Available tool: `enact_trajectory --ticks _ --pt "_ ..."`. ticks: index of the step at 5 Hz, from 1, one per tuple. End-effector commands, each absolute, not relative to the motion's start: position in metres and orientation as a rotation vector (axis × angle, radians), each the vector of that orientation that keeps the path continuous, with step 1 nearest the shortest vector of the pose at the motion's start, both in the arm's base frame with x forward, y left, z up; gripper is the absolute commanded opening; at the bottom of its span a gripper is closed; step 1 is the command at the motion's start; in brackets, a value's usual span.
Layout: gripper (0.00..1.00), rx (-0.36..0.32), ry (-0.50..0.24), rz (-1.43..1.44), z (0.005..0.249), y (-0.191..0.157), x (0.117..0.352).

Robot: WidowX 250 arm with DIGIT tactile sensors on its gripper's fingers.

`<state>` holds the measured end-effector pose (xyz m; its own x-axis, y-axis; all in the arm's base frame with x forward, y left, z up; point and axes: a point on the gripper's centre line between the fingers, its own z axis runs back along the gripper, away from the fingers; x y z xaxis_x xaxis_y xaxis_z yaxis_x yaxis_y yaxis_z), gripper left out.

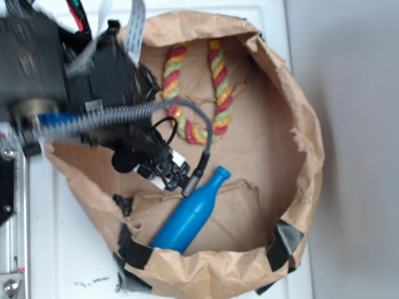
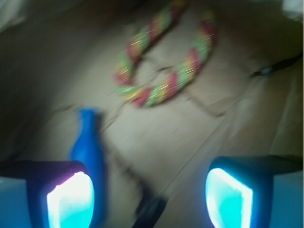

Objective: Grab the blue bottle.

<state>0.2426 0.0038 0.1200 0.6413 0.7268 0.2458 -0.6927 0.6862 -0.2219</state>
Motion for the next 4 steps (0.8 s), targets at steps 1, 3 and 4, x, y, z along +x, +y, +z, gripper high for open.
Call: enact_trajectory --ticks 1,3,4 --pt "1.00 -0.030 -0.351 0.790 0.096 -0.008 0.260" --pt "1.00 -0.120 -0.306 0.841 0.113 0.000 0.291" --pt "1.00 -0.214 -0.304 0.829 0.111 0.003 0.296"
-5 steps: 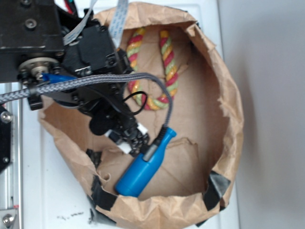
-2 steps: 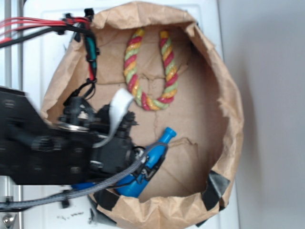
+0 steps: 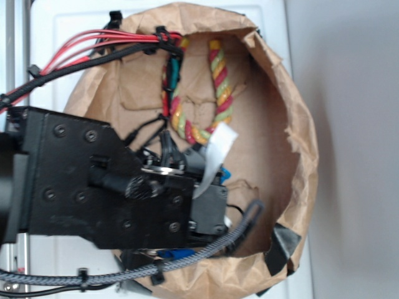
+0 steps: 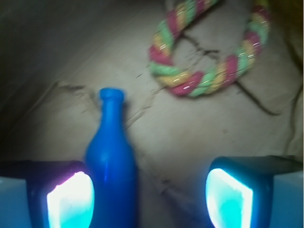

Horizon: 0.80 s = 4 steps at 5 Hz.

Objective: Grab the blue bottle.

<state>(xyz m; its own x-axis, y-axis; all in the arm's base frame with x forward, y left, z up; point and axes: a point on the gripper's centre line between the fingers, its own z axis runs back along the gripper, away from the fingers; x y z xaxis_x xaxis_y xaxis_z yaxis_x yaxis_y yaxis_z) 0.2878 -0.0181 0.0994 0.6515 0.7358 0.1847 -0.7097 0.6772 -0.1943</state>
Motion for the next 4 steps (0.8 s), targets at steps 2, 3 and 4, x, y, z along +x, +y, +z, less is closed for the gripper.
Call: enact_trajectory --ticks 2,3,4 --pt "1.00 -0.167 -0.322 0.741 0.079 -0.024 0.290" --pt "1.00 -0.146 -0.272 0.666 0.046 -0.046 0.285" --pt "1.00 -0.088 -0.289 0.631 0.030 -0.053 0.282"
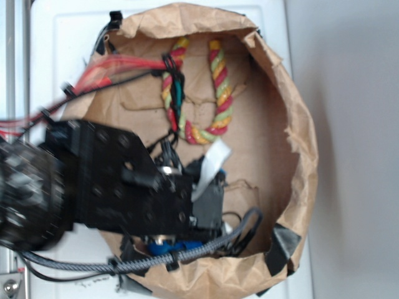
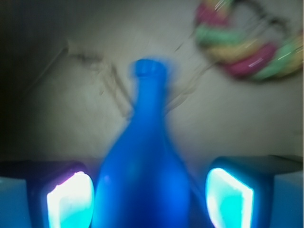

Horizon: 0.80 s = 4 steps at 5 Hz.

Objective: Grab the blue bottle.

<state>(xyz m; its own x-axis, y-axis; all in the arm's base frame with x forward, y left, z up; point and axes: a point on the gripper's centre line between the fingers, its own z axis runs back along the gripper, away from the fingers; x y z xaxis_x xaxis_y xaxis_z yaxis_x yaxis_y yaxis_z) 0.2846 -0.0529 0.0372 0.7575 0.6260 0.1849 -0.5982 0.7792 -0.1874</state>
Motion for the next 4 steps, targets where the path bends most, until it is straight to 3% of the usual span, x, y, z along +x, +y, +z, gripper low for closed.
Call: enact_trajectory --ticks 1,2,4 --pt "0.00 -0.093 -0.250 0.696 0.040 -0.041 0.286" --pt "0.00 -0.137 -0.254 0.749 0.063 -0.020 0.288" --pt "0.00 -0.292 -0.227 0.860 0.122 0.036 0.282"
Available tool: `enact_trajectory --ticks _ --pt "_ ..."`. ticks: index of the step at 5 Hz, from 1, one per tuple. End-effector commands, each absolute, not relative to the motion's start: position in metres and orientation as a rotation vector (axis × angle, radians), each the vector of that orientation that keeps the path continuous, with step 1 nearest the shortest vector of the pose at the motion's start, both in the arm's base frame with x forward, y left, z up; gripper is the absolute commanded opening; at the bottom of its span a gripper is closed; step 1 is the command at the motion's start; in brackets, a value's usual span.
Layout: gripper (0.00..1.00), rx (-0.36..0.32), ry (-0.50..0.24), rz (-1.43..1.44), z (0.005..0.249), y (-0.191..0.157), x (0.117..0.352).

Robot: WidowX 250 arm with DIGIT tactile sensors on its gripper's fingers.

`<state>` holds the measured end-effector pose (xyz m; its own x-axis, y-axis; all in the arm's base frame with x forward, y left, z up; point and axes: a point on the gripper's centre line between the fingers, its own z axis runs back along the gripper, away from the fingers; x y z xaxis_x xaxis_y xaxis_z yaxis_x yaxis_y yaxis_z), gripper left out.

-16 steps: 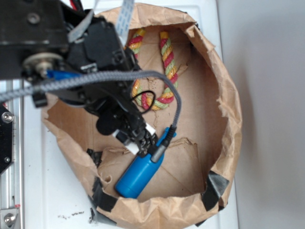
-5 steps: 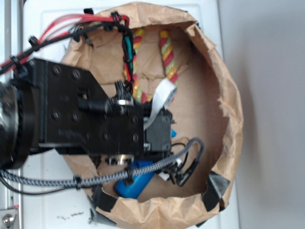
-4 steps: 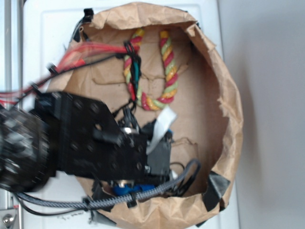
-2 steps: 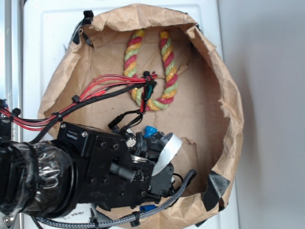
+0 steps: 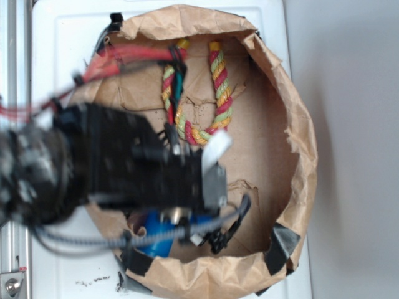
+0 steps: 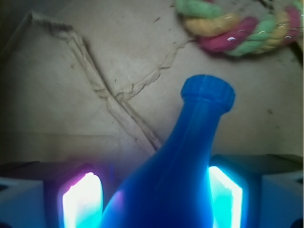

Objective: Grab the blue bottle.

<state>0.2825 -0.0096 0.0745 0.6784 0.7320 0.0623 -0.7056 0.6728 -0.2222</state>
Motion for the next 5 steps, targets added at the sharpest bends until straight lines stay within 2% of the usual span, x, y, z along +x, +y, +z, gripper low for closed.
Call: enact_trajectory --ticks 1,2,3,4,5 --pt "0.00 -0.266 -0.277 0.850 0.148 0.057 0.279" --pt "0.00 -0.050 -0.385 0.736 0.166 0.055 0.275" --pt "0.00 0.140 -0.371 0.647 0.173 0.044 0.271" --pt "0.00 0.143 -0.344 0.621 0.174 0.034 0.268" --pt "0.00 0.136 -0.358 0.652 0.171 0.028 0.269"
